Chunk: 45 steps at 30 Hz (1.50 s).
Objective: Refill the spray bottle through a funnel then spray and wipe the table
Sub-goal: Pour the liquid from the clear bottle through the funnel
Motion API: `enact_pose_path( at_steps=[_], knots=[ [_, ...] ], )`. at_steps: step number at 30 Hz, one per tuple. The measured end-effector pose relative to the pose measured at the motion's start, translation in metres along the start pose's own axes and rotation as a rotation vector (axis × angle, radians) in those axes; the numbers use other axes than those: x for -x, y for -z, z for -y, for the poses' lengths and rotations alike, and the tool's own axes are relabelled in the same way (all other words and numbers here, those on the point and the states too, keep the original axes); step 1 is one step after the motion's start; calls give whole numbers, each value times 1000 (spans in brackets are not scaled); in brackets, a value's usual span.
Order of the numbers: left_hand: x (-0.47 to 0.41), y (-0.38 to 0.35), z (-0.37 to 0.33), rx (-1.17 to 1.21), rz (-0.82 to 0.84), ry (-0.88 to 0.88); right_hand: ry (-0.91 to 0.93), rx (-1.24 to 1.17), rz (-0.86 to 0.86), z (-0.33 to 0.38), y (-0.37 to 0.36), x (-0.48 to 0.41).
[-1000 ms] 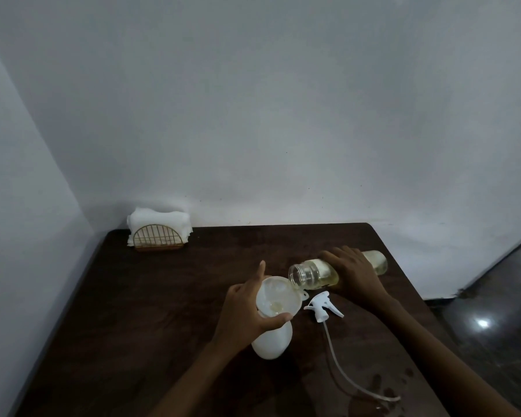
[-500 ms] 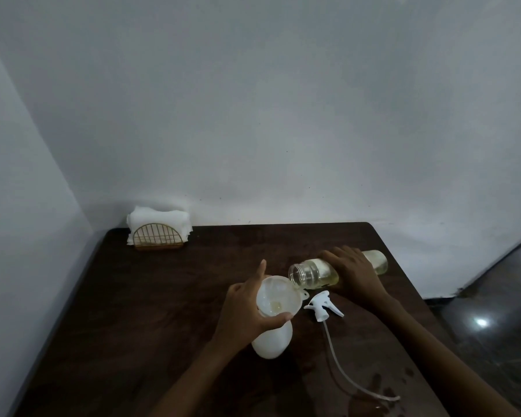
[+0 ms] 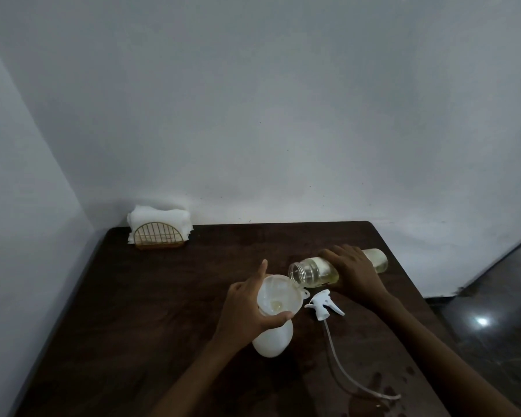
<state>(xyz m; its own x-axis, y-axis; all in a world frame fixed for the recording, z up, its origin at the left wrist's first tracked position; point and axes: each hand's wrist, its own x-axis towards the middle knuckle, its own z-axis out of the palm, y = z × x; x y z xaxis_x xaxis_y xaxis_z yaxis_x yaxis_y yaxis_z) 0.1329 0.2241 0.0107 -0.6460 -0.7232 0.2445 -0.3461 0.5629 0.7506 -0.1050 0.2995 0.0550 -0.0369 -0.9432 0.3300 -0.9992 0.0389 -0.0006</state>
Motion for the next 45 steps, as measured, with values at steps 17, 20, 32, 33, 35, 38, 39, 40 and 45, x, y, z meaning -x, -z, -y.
enact_pose_path(
  at_steps=[17,20,32,33,35,38,39,40,45],
  knots=[
    [1,2,-2,-9,1,13,31,0,-78,0,0,2],
    [1,2,-4,-19,-5,8,35,3,-81,0,-1,2],
    [0,3,-5,-12,9,15,42,0,-76,-3,0,2],
    [0,3,-4,-12,10,15,43,1,-76,-3,0,2],
    [0,2,-3,-18,11,14,40,5,-73,-3,0,2],
    [0,2,-2,-30,15,19,32,15,-67,-4,0,2],
    [0,2,-3,-30,17,19,32,19,-65,-4,-1,2],
    [0,2,-3,-29,18,19,33,21,-64,-4,-1,2],
    [0,2,-2,-5,20,20,33,11,-68,-3,-2,1]
  ],
)
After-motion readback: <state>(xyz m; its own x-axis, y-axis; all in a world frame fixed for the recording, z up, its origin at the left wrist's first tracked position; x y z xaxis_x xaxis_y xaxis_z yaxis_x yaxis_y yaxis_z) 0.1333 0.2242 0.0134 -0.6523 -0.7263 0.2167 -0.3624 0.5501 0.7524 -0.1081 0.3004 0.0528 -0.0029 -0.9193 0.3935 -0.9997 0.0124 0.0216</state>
